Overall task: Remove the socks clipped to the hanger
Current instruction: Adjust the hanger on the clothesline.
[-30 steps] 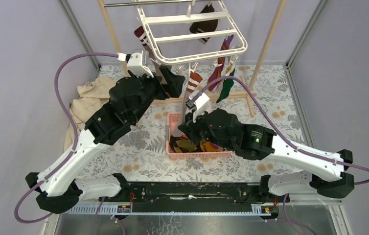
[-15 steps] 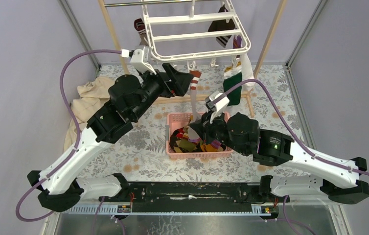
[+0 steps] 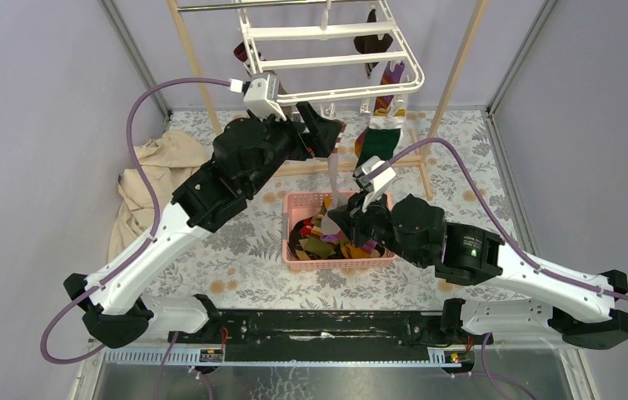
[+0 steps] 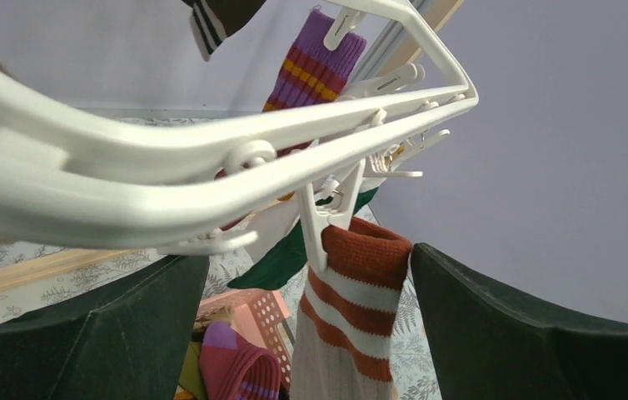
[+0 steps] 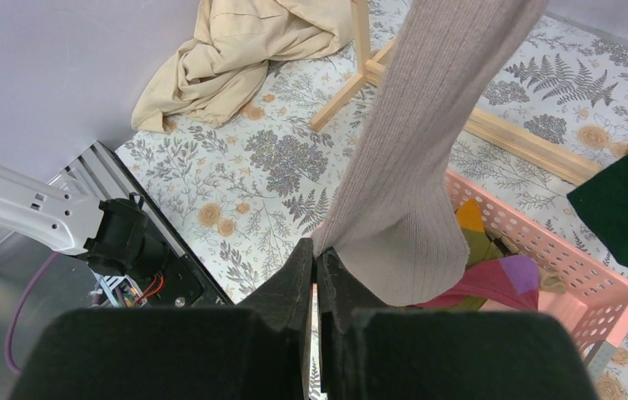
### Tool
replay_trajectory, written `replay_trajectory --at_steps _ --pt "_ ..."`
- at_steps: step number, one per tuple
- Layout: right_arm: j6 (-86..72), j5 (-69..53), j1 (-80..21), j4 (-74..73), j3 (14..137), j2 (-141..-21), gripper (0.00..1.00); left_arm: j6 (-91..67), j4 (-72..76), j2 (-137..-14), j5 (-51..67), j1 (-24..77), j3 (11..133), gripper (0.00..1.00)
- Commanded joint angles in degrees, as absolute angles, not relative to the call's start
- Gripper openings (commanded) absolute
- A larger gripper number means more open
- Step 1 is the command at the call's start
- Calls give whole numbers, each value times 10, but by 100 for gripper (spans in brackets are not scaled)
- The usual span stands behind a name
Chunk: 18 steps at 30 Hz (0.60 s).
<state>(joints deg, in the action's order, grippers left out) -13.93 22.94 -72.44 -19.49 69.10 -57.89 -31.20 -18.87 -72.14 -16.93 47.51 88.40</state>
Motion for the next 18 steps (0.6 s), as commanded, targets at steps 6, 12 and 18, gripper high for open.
replay_trajectory --at_steps 6,12,18 --pt "-135 260 -730 -187 687 -574 0 -317 -152 -743 -195 473 922 97" --pt "-133 272 -730 -191 688 -585 0 -318 -151 -767 -203 483 940 96" --pt "-134 270 -730 -193 688 -582 0 -314 -151 -785 -223 499 956 94"
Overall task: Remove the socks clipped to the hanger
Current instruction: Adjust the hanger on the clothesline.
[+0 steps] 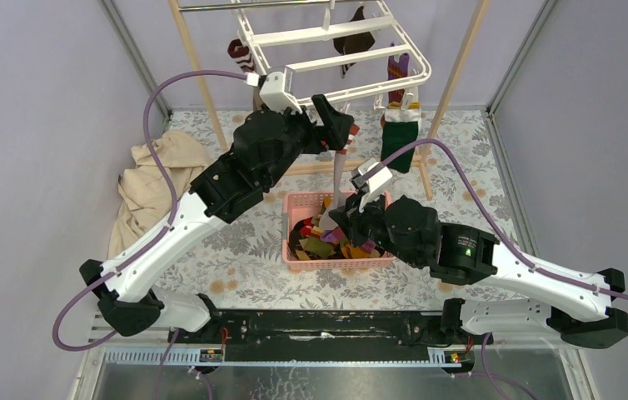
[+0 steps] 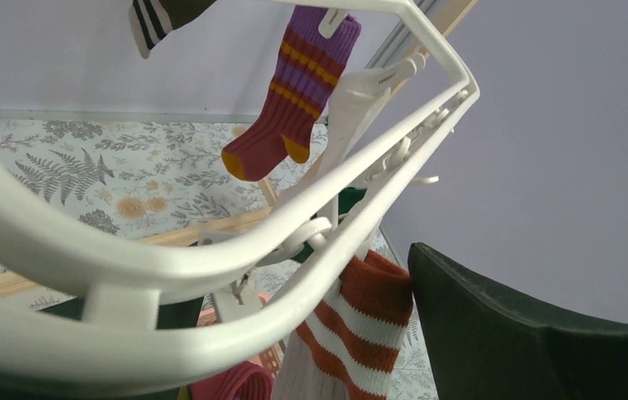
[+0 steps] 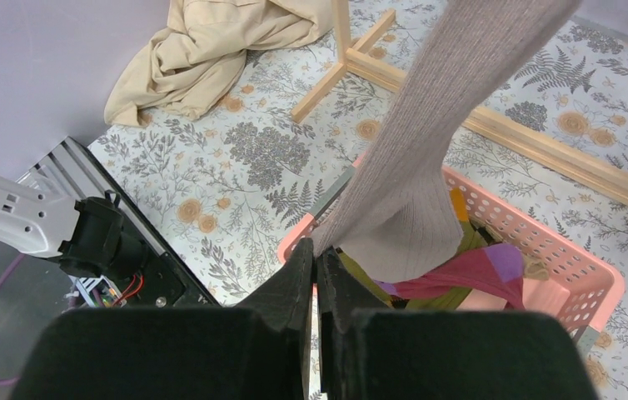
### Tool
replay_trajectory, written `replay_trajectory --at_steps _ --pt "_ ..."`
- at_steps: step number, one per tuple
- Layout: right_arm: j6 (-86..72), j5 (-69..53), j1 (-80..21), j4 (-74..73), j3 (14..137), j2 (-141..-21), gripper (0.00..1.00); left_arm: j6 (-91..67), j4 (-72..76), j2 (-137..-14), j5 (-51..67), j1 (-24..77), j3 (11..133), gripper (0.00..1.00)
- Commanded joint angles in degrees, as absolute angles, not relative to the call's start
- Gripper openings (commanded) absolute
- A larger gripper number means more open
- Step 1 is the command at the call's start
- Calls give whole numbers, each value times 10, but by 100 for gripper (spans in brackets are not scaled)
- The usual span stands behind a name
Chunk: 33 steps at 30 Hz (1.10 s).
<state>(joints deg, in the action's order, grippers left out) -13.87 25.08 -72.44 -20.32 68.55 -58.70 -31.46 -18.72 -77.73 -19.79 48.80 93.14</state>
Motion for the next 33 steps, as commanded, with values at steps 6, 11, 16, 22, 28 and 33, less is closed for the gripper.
replay_trajectory --at_steps 6,11,16,22,28,33 --pt "-133 271 -730 -194 687 -583 0 -313 -151 -798 -244 513 969 93" --pt "-132 276 -730 -194 680 -582 0 -315 -147 -802 -257 520 969 88" --pt "-134 279 -731 -194 669 -574 0 -317 -144 -799 -265 520 965 79" --pt "-136 285 -730 -205 664 -562 0 -316 -136 -772 -281 519 933 79" --pt "-135 295 -731 -210 662 -557 0 -314 -136 -735 -295 519 899 79" --pt "-131 311 -730 -214 661 -548 0 -312 -139 -693 -305 513 867 80"
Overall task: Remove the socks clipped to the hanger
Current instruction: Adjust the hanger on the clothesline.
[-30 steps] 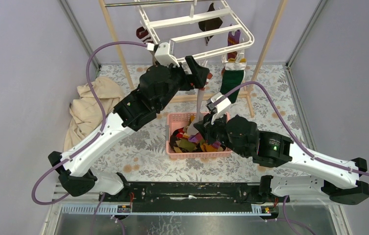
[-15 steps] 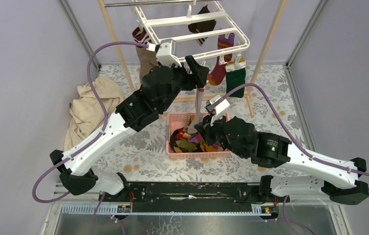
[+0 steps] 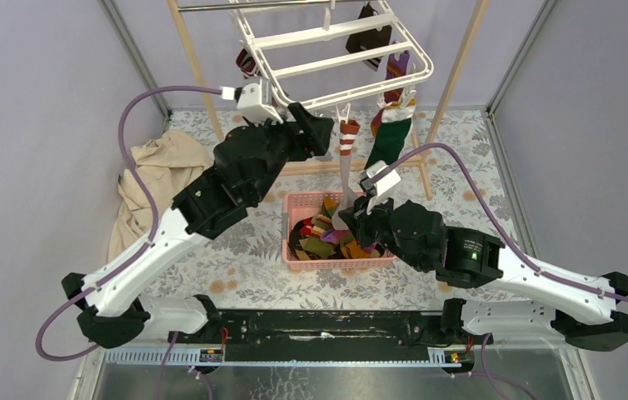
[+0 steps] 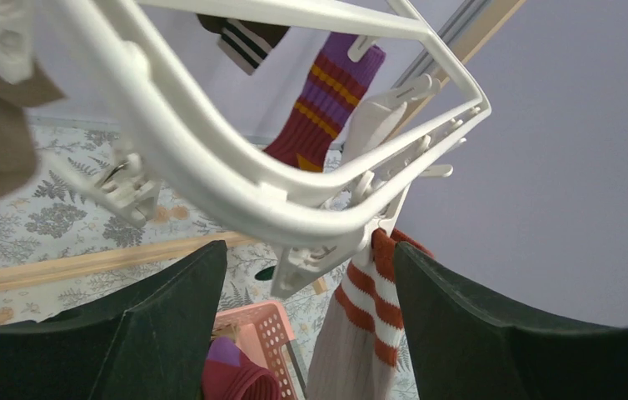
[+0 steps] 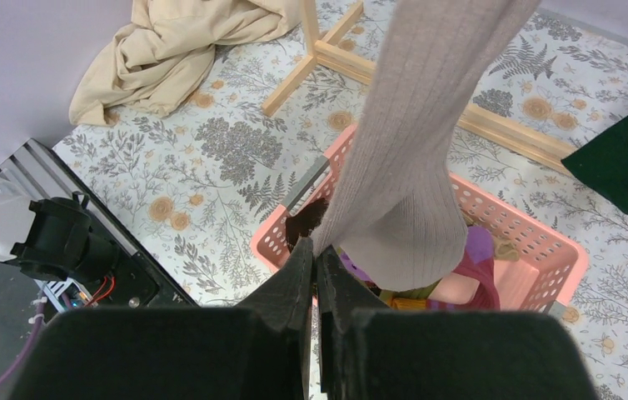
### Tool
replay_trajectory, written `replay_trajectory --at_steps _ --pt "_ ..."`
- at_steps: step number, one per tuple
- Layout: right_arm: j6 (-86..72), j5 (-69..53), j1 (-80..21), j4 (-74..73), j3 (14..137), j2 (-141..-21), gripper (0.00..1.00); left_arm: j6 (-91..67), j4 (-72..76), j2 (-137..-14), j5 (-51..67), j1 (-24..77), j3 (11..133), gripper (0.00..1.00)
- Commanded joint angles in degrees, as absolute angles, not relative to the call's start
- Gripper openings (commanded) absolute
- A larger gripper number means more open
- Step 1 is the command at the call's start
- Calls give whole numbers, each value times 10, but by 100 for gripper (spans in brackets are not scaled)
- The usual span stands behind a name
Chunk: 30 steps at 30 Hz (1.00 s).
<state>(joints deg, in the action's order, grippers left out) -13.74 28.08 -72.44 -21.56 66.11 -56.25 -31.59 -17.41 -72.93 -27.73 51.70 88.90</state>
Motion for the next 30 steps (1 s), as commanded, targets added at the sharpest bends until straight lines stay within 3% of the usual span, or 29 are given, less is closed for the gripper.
replay_trajectory --at_steps 1,13,30 --pt "-131 312 -730 -214 662 -549 0 -313 -140 -685 -306 509 861 80" --pt "-129 299 -731 -214 686 -577 0 -316 -160 -633 -286 423 818 83" --pt "-120 280 -731 -196 725 -642 0 -323 -170 -637 -139 231 818 83"
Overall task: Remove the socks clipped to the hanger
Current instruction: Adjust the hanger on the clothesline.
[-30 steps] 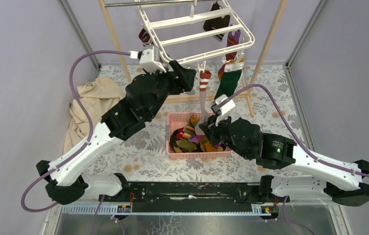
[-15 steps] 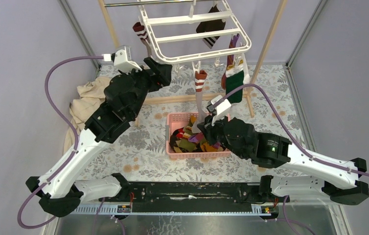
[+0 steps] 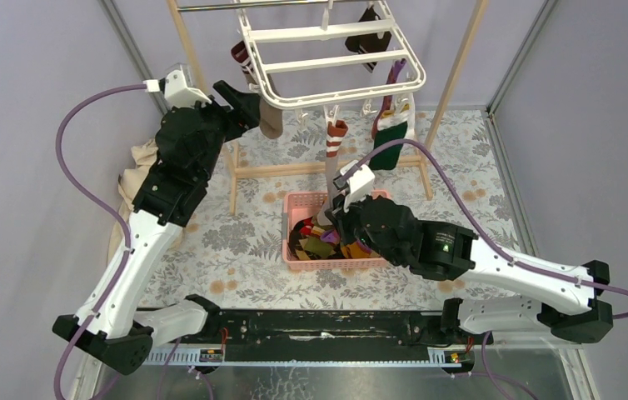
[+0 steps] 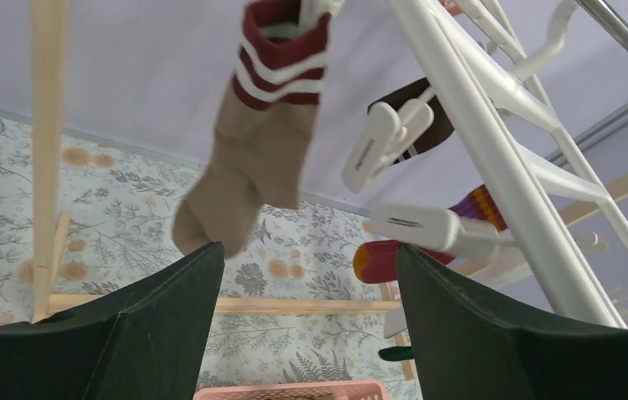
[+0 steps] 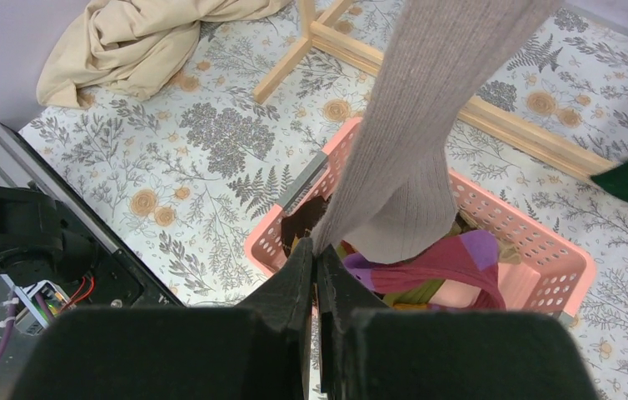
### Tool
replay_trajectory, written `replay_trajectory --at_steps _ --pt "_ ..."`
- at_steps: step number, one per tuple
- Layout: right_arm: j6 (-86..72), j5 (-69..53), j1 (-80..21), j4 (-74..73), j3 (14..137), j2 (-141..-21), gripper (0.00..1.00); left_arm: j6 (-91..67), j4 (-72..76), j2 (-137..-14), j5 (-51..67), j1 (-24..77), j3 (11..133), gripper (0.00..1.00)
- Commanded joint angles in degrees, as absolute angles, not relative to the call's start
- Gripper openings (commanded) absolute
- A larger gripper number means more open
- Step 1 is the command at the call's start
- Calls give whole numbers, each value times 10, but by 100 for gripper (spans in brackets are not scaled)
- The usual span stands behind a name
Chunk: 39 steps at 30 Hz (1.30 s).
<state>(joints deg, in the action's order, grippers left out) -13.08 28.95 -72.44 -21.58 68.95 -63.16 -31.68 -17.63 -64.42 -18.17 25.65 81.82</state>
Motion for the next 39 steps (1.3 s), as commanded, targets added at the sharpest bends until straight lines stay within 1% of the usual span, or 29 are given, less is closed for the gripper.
replay_trajectory --at_steps 1,7,15,23,30,34,36,39 --pt "-119 278 -730 -195 730 -647 0 -323 -171 -631 -139 228 813 83" --pt "-107 256 -731 -189 770 -694 0 -311 -199 -596 -155 223 803 84" --pt "-77 226 -731 -201 890 -821 0 -303 -238 -547 -162 223 778 88" --pt "-16 195 -720 -266 1115 -1008 0 -307 -268 -499 -166 223 750 89" --pt "-38 45 -632 -291 1280 -1133 0 -313 -291 -452 -178 223 740 89" --pt "-44 3 -596 -326 1400 -1204 0 -314 -302 -444 -178 223 743 89" --pt "-43 2 -587 -331 1418 -1219 0 -315 -304 -441 -179 223 743 89" --pt "-41 2 -583 -317 1379 -1201 0 -315 -306 -441 -178 223 745 89"
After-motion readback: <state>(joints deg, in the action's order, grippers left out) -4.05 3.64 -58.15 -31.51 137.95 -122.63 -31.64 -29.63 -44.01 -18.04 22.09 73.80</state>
